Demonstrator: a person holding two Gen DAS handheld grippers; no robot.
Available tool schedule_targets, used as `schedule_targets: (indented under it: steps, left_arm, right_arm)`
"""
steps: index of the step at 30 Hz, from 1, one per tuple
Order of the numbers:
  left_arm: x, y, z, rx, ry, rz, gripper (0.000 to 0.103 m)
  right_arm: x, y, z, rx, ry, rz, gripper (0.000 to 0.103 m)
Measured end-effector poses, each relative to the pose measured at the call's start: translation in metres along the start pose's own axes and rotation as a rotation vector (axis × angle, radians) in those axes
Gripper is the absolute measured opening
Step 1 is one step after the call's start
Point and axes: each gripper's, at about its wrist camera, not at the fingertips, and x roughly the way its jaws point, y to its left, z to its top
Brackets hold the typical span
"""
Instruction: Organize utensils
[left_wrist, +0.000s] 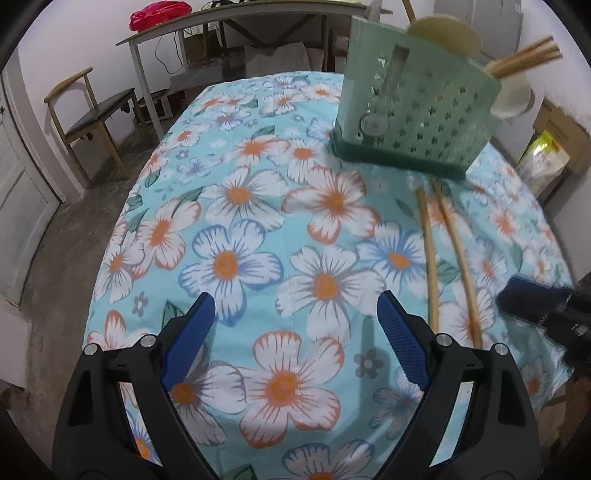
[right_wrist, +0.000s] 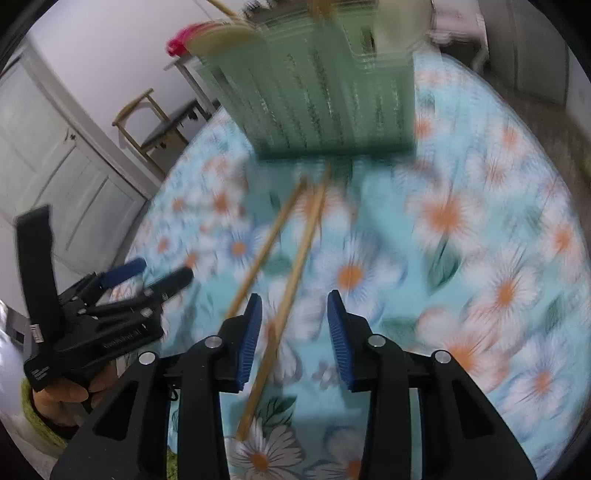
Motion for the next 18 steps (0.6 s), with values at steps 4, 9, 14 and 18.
schedule_targets:
  steps: [4, 9, 14, 18]
  left_arm:
    - [0.006, -0.004, -0.003, 0.025, 0.022, 0.031, 0.085]
    - [0.011, -0.007, -0.005, 0.037, 0.043, 0.054, 0.085]
    - [0.012, -0.008, -0.005, 0.048, 0.041, 0.065, 0.085]
    - [0.013, -0.009, -0.005, 0.05, 0.041, 0.067, 0.085]
  right_arm:
    - [0.006, 0.001, -0.012, 0.016, 0.003, 0.019, 0.03]
    - [0.013, 0.009, -0.012, -0.038, -0.002, -0.027, 0.021]
    - [0.018, 0.015, -0.009, -0.058, -0.01, -0.053, 0.011]
    - [0.018, 0.014, -0.008, -0.047, -0.009, -0.053, 0.01]
